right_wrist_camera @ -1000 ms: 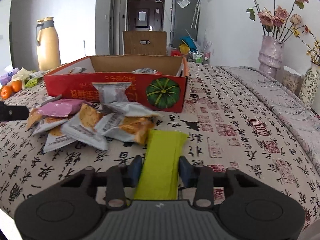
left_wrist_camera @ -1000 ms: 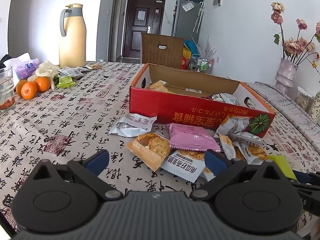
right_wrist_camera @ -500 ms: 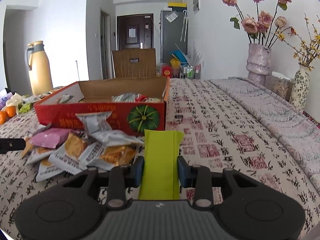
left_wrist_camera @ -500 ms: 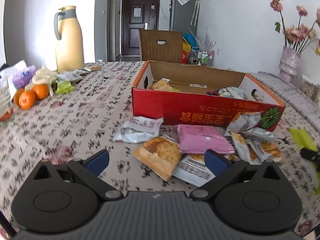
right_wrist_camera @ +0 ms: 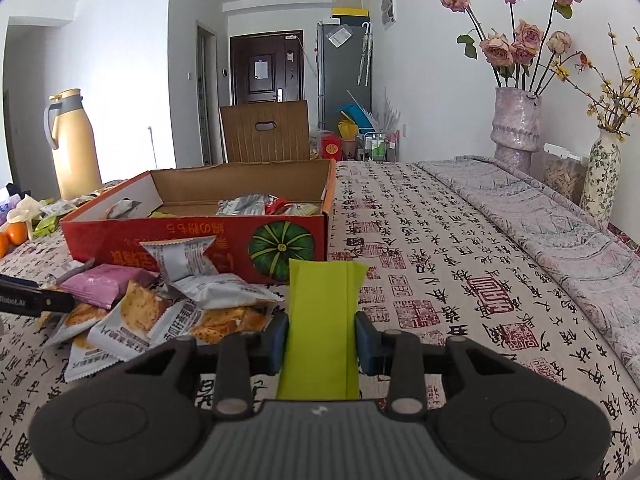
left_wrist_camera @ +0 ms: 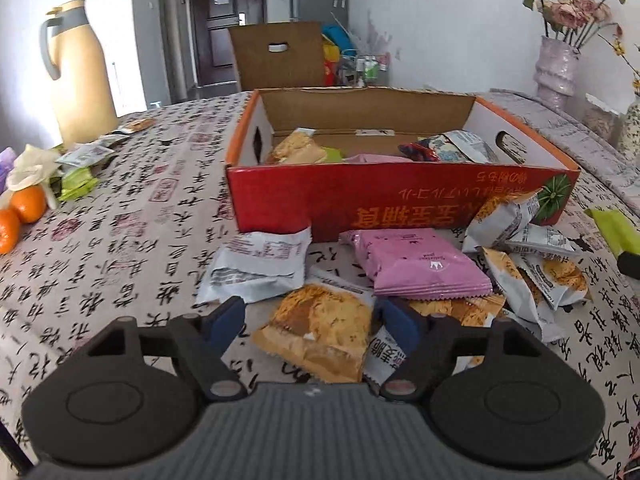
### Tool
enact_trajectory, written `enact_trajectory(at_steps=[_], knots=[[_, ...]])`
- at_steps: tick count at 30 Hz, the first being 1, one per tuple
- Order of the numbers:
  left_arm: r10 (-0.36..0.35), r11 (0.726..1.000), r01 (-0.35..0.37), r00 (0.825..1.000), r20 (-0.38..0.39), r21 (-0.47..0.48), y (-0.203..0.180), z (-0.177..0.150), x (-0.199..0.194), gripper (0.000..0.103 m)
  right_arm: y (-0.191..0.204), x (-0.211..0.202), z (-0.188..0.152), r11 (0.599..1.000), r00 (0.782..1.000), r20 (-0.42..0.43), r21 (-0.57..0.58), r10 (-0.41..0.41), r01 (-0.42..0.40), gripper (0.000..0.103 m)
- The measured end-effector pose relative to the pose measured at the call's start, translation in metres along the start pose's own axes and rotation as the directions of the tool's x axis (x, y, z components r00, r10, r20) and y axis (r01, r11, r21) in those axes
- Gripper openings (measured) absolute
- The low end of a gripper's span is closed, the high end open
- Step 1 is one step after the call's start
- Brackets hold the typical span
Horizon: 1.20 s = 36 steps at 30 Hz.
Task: Organize snacks
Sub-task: 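Grasp a green bar with the right tool while the left tool grasps a cookie pack, then carry the green bar and cookie pack over the box with both tools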
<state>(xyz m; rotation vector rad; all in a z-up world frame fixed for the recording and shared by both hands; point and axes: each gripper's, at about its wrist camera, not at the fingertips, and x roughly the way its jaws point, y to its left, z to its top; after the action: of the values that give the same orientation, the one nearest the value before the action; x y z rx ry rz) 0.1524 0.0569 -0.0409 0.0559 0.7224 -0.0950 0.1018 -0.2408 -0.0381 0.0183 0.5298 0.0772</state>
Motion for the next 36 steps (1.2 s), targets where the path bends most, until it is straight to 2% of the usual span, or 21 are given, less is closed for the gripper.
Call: enact_trajectory(at_steps=[3,5,10,12,13,20,22,24,26,30,34,35,36], knots=[[-0.017,1.0,0.017,1.0,-0.012,0.005,0.0,0.0,0.005,0.073,0.0,0.002,0.001,1.0,1.0,-0.002,0.003,0.001,-0.001,0.034],[-0.045,0.999,0.045,0.999,-0.017,0.006,0.0,0.0,0.005,0.053,0.001,0.002,0.0,1.0,1.0,-0.005,0.001,0.003,-0.003,0.034],[-0.052,0.999,0.052,0.999,0.0,0.001,-0.001,-0.002,0.001,0.049,0.001,0.001,0.0,1.0,1.0,-0.005,0.001,0.005,-0.005,0.033],[-0.05,0.999,0.051,0.999,0.009,-0.007,0.0,-0.003,-0.003,0.048,0.001,0.001,0.0,1.0,1.0,-0.004,0.002,0.008,-0.008,0.023],[-0.048,0.999,0.048,0.999,0.014,-0.008,-0.001,-0.004,-0.004,0.048,0.0,0.0,0.0,1.0,1.0,-0.005,0.003,0.013,-0.013,0.022],[-0.027,0.999,0.029,0.999,0.041,-0.032,-0.001,-0.007,-0.014,0.047,0.002,0.001,-0.002,1.0,0.999,-0.02,-0.003,0.026,-0.026,0.023],[-0.021,0.999,0.023,0.999,0.05,-0.039,-0.001,-0.008,-0.017,0.047,0.001,0.0,-0.003,1.0,0.999,-0.023,0.002,0.031,-0.031,0.032],[-0.012,0.999,0.015,0.998,0.06,-0.043,-0.001,-0.009,-0.022,0.046,0.001,-0.001,-0.003,0.999,0.999,-0.027,-0.002,0.034,-0.034,0.067],[-0.012,0.999,0.016,0.997,0.073,-0.049,-0.001,-0.011,-0.026,0.046,0.003,0.0,-0.004,0.999,0.999,-0.035,-0.016,0.028,-0.029,0.073],[-0.007,0.998,0.014,0.995,0.101,-0.065,0.001,-0.014,-0.035,0.045,0.005,0.008,-0.007,0.999,0.996,-0.088,-0.035,0.018,-0.021,0.072],[-0.001,0.998,0.009,0.994,0.108,-0.069,0.001,-0.016,-0.038,0.045,0.003,0.019,-0.013,0.999,0.99,-0.143,-0.04,0.001,-0.006,0.066],[0.001,0.997,0.007,0.994,0.108,-0.072,0.001,-0.017,-0.038,0.045,0.002,0.019,-0.014,0.999,0.99,-0.139,-0.032,0.011,-0.015,0.059],[0.003,0.997,0.005,0.994,0.108,-0.074,0.001,-0.017,-0.039,0.045,0.001,0.018,-0.014,0.999,0.991,-0.136,-0.033,0.011,-0.016,0.044]])
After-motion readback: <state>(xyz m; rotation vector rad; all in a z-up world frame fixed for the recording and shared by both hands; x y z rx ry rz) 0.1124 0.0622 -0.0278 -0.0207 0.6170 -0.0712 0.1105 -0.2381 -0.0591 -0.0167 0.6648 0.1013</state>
